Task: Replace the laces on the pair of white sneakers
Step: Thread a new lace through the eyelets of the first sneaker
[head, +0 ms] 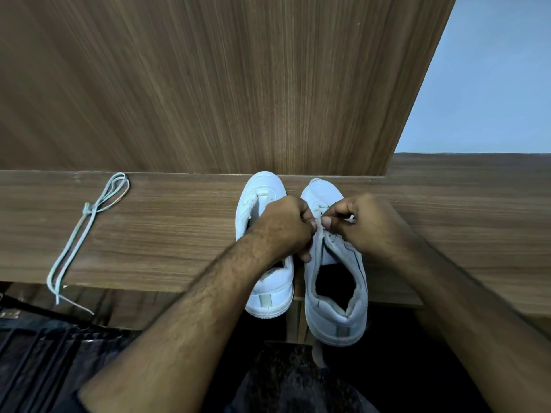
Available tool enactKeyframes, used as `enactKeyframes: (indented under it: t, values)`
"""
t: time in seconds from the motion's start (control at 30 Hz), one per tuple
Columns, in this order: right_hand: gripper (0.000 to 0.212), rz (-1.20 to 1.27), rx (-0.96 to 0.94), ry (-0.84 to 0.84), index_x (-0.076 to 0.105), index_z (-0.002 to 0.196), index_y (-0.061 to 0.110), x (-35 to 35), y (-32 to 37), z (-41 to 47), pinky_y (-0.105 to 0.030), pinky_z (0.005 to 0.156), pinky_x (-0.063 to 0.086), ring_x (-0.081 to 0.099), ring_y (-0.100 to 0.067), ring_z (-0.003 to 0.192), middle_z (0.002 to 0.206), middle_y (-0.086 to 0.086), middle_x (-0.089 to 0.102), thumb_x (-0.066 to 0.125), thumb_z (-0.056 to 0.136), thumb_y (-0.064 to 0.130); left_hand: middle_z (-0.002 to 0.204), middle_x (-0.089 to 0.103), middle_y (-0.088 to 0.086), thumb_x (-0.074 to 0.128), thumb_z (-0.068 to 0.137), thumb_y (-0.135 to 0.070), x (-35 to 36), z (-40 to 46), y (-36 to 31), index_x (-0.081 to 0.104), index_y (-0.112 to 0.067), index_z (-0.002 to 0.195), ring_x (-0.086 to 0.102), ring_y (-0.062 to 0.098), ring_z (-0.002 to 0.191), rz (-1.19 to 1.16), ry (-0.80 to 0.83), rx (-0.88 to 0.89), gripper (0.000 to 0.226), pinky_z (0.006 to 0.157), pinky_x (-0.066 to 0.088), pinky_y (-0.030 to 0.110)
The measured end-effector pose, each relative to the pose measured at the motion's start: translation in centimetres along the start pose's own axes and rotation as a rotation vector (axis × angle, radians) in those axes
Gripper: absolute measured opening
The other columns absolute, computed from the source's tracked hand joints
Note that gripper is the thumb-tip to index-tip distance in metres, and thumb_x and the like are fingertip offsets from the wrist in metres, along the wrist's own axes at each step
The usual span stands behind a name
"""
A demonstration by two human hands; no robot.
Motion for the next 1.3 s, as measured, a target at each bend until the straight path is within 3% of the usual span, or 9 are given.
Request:
enactKeyframes:
  t: [0.33,0.43,0.53,0.63,0.73,0.9,1.07,1.2,1.3]
  values:
    - [0.062,0.048,0.067,-0.12,0.066,0.075,0.015,-2.0,-0.3,0.0,-0.032,0.057,0.042,0.051,-0.011,0.049,0.05,0.002,0.053,0.038,0.095,0.066,0.073,0.071,0.008,0.039,0.1,0.001,-4.8,-0.2,-0.4,0.052,-0.015,0.085,0.069,0.022,0.068,-0.858,-0.404,0.108,0.025,0.055,0.052,0.026]
    - [0.059,0.192,0.079,-0.245,0.066,0.074,0.018,-2.7,0.3,-0.2,-0.03,0.047,0.043,0.049,-0.02,0.04,0.047,-0.01,0.051,0.04,0.095,0.067,0.057,0.052,-0.003,0.034,0.101,-0.007,-6.1,-0.3,-0.4,0.044,-0.019,0.084,0.051,0.014,0.044,-1.021,-0.42,0.131,0.023,0.048,0.046,0.027]
    - [0.059,0.365,0.065,-0.292,0.067,0.072,0.017,-3.1,0.9,-0.3,-0.033,0.055,0.041,0.045,-0.021,0.051,0.062,-0.025,0.052,0.044,0.095,0.066,0.058,0.049,-0.01,0.045,0.101,-0.018,-5.5,0.0,0.2,0.05,-0.023,0.079,0.039,0.006,0.041,-0.454,-0.396,0.128,0.024,0.041,0.032,0.019]
    - [0.056,0.681,0.061,-0.217,0.065,0.07,0.018,-2.9,1.7,-0.4,-0.03,0.055,0.038,0.037,-0.011,0.044,0.048,0.003,0.043,0.045,0.091,0.066,0.069,0.062,-0.008,0.064,0.095,-0.033,-3.5,0.1,0.9,0.065,-0.02,0.083,0.056,0.001,0.056,0.322,-0.115,0.184,0.018,0.049,0.038,0.014]
    - [0.049,0.835,0.029,-0.152,0.064,0.074,0.018,-3.1,2.1,-0.5,-0.024,0.049,0.04,0.03,-0.007,0.04,0.049,0.004,0.035,0.047,0.09,0.062,0.066,0.059,-0.007,0.069,0.091,-0.033,-2.3,0.1,0.9,0.066,-0.018,0.074,0.055,0.012,0.066,0.488,-0.001,0.195,0.023,0.056,0.038,0.021]
    - [0.03,0.735,-0.053,-0.16,0.07,0.084,0.02,-3.1,1.6,-0.5,-0.021,0.056,0.042,0.042,-0.003,0.054,0.061,0.005,0.049,0.06,0.089,0.048,0.076,0.068,-0.006,0.058,0.1,-0.023,-4.2,-0.2,-0.6,0.065,-0.023,0.075,0.056,0.01,0.067,-0.202,-0.361,0.231,0.026,0.066,0.045,0.024]
    - [0.014,0.668,-0.146,-0.08,0.073,0.096,0.018,-2.5,1.0,-0.2,-0.03,0.08,0.049,0.058,-0.016,0.083,0.089,-0.012,0.068,0.072,0.088,0.03,0.059,0.051,0.001,0.043,0.104,-0.019,-5.1,-1.2,-1.8,0.046,-0.018,0.084,0.046,0.014,0.049,-1.083,-0.213,0.166,0.021,0.051,0.039,0.028]
    - [0.011,0.604,-0.169,-0.006,0.074,0.098,0.026,-1.6,0.7,0.0,-0.037,0.083,0.051,0.058,-0.021,0.085,0.097,-0.019,0.068,0.074,0.089,0.019,0.065,0.054,-0.011,0.061,0.095,-0.024,-4.6,-0.5,-0.5,0.052,-0.021,0.088,0.05,0.005,0.05,-0.086,-0.355,0.271,0.012,0.042,0.035,0.017]
    - [0.017,0.507,-0.186,-0.023,0.074,0.097,0.031,-1.1,0.5,0.2,-0.037,0.088,0.053,0.066,-0.021,0.093,0.098,-0.003,0.073,0.072,0.09,0.016,0.074,0.061,-0.008,0.067,0.089,-0.029,-3.1,-0.1,0.5,0.067,-0.027,0.088,0.062,0.01,0.072,0.415,-0.086,0.239,0.002,0.055,0.04,0.017]
Point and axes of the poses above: each hand's wrist, its own z-axis towards the middle knuckle, its own x-axis out of the palm, y = z × x, the point moved 1 cm from there along z, towards the middle knuckle
